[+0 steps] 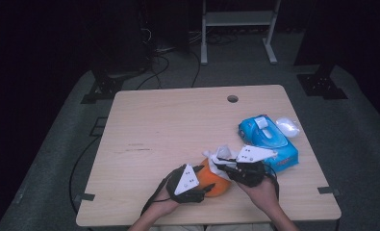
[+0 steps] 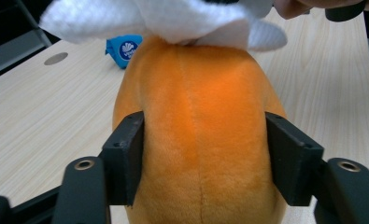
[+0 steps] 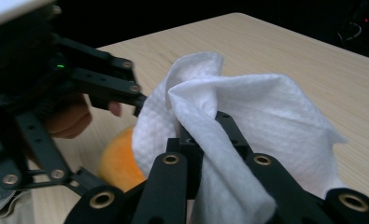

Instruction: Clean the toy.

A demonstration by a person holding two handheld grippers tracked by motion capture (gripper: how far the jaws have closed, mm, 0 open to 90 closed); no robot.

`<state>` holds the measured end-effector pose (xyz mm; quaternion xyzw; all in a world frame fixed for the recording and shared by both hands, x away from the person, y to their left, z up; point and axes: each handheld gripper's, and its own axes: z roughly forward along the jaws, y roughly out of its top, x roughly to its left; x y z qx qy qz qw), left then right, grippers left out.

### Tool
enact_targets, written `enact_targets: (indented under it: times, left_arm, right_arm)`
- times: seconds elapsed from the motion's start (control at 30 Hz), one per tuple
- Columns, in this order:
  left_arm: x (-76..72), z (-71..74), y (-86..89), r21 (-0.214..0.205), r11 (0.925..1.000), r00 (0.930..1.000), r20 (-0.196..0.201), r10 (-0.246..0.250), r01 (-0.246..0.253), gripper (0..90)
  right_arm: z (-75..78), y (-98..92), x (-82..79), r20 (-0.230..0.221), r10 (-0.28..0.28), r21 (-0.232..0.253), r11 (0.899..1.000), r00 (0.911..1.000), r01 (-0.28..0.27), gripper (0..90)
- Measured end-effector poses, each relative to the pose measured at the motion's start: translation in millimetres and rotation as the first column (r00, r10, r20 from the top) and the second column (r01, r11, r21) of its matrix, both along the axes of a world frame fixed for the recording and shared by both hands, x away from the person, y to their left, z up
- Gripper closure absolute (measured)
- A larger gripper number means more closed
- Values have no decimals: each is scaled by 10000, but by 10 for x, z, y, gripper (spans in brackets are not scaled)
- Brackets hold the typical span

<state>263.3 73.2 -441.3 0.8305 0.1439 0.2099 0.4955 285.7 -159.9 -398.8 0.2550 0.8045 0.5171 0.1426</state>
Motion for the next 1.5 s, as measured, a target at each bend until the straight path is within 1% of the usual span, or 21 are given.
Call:
enact_targets:
  times: [0.1, 0.17, 0.23, 0.3, 0.37, 0.47, 0.57, 0.63, 0.67, 0.77, 0.83, 0.9, 0.97, 1.0, 1.03, 1.1, 1.17, 1.27, 1.37, 1.43, 1.5]
  left_arm:
    - [-13, 13, -11, -47, 10000, 9999, 101, 41, -41, 391]
    - [-16, 17, -28, -102, 9999, 9999, 153, 61, -59, 396]
    - [-15, 20, -38, -139, 9999, 9999, 158, 66, -64, 401]
    - [-5, 26, -35, -254, 9996, 9999, 57, 151, -149, 407]
    - [10, 37, -21, -372, 9991, 9997, -71, 213, -215, 413]
    - [4, 71, -6, -574, 9980, 9996, -118, 263, -269, 421]
    - [-5, 87, 9, -624, 9978, 9997, -132, 203, -210, 421]
    - [7, 62, 1, -664, 9976, 9997, -137, 198, -206, 389]
    - [14, 52, -6, -732, 9971, 9997, -127, 194, -203, 345]
    - [47, 33, 6, -944, 9953, 9998, -1, 200, -199, 205]
    - [75, 11, 27, -1075, 9937, 9993, -189, 308, -327, 146]
    - [113, -28, 30, -1050, 9938, 9980, -556, 304, -362, 103]
    - [135, -70, 21, -948, 9949, 9969, -738, 267, -337, 97]
    - [140, -82, 13, -1001, 9943, 9958, -871, 285, -372, 98]
    - [139, -79, 13, -1007, 9942, 9954, -919, 274, -366, 135]
    - [108, -24, 14, -744, 9962, 9966, -718, 407, -461, 253]
    - [83, 34, 26, -782, 9959, 9966, -722, 403, -460, 326]
    - [57, 122, 38, -808, 9957, 9978, -515, 414, -455, 364]
    - [27, 200, 60, -889, 9948, 9984, -323, 471, -498, 385]
    - [17, 233, 89, -930, 9945, 9985, -287, 457, -482, 395]
    - [16, 244, 96, -962, 9944, 9987, -284, 420, -446, 401]
  right_arm:
    - [-65, -141, 109, -316, -645, 84, 9979, 9974, 648, 825]
    - [-110, -256, 184, -560, -1132, 95, 9934, 9920, 1139, 825]
    - [-108, -309, 195, -610, -1317, 64, 9912, 9894, 1323, 825]
    - [-76, -276, 160, -503, -1240, 111, 9921, 9910, 1247, 825]
    - [-27, -169, 80, -419, -675, 298, 9972, 9968, 688, 824]
    - [54, -15, -37, -149, -26, 372, 9993, 9999, 31, 823]
    - [68, 33, -66, -19, 43, 233, 9997, 10000, -43, 824]
    - [-2, 3, -16, -128, -68, 184, 9998, 9999, 71, 825]
    - [-41, -17, 7, -278, -153, 177, 9997, 9995, 158, 825]
    - [-88, -67, 61, -393, -363, 153, 9992, 9986, 370, 825]
    - [-80, -86, 71, -286, -517, 64, 9986, 9983, 519, 825]
    - [-91, -125, 90, -337, -695, 159, 9974, 9970, 701, 825]
    - [-102, -162, 109, -378, -889, 213, 9957, 9953, 897, 825]
    - [-105, -189, 126, -438, -943, 305, 9949, 9946, 957, 825]
    - [-106, -204, 132, -465, -968, 320, 9946, 9942, 983, 825]
    - [-97, -197, 116, -439, -1027, 370, 9938, 9937, 1044, 825]
    - [-49, -169, 74, -300, -910, 430, 9948, 9954, 922, 825]
    - [50, -87, -16, -203, -240, 946, 9952, 9995, 258, 825]
    - [119, 68, -124, 223, 249, 772, 9967, 9994, -265, 824]
    - [147, 107, -143, 457, 266, 656, 9974, 9986, -296, 825]
    - [131, 67, -102, 299, 73, 687, 9976, 9995, -93, 825]
